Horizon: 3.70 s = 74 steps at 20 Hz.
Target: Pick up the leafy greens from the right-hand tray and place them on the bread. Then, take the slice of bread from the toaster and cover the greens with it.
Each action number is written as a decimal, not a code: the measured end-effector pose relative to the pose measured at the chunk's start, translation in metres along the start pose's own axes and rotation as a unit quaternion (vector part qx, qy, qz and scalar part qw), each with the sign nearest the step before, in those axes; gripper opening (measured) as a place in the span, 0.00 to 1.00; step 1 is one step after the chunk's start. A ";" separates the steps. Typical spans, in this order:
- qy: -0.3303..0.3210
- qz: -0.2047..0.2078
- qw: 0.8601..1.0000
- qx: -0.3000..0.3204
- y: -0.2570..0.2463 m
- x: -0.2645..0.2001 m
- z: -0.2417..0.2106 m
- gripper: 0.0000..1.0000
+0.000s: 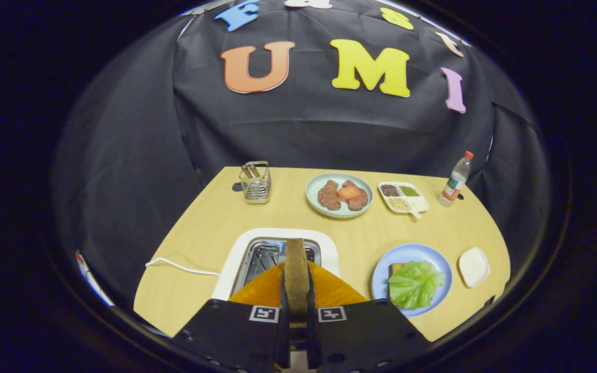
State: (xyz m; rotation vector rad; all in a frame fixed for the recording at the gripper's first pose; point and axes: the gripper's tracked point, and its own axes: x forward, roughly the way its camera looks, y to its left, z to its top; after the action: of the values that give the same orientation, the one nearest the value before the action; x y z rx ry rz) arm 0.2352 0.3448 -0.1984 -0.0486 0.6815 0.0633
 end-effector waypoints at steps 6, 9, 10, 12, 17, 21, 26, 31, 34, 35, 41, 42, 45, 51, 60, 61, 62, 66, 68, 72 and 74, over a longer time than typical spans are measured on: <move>-0.031 0.012 0.999 -0.001 0.003 -0.036 0.032 0.06; -0.056 0.026 0.998 -0.002 0.005 -0.063 0.055 0.06; -0.064 0.031 0.997 -0.004 0.004 -0.072 0.063 0.06; -0.077 0.033 0.996 -0.006 -0.003 -0.088 0.077 0.06; -0.097 0.025 0.995 -0.003 -0.041 -0.116 0.100 0.06; -0.103 0.000 0.995 0.005 -0.085 -0.117 0.102 0.06; -0.074 -0.019 0.997 0.032 -0.141 -0.082 0.074 0.06; -0.023 -0.016 0.997 0.066 -0.177 -0.037 0.026 0.06; -0.004 -0.004 0.997 0.078 -0.187 -0.017 0.001 0.06; 0.000 0.007 0.997 0.078 -0.187 -0.013 -0.005 0.06; 0.020 0.055 0.991 0.120 -0.212 0.015 -0.044 0.06; 0.022 0.057 0.990 0.126 -0.216 0.019 -0.047 0.06; 0.010 0.077 0.988 0.133 -0.221 0.024 -0.049 0.06; 0.008 0.076 0.986 0.148 -0.240 0.051 -0.065 0.08; 0.001 0.062 0.988 0.143 -0.269 0.073 -0.073 0.25; 0.001 0.047 0.990 0.134 -0.275 0.073 -0.074 0.25; 0.002 0.038 0.991 0.127 -0.278 0.072 -0.075 0.32; 0.007 0.031 0.993 0.111 -0.280 0.065 -0.077 0.55; -0.001 0.024 0.994 0.104 -0.283 0.056 -0.074 0.66; -0.052 0.028 0.993 0.101 -0.282 0.013 -0.049 0.92; -0.078 0.025 0.993 0.088 -0.281 -0.014 -0.039 0.96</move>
State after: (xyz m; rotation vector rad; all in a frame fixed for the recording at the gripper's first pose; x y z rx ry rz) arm 0.2210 0.0616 -0.2128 0.1420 0.5303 0.0541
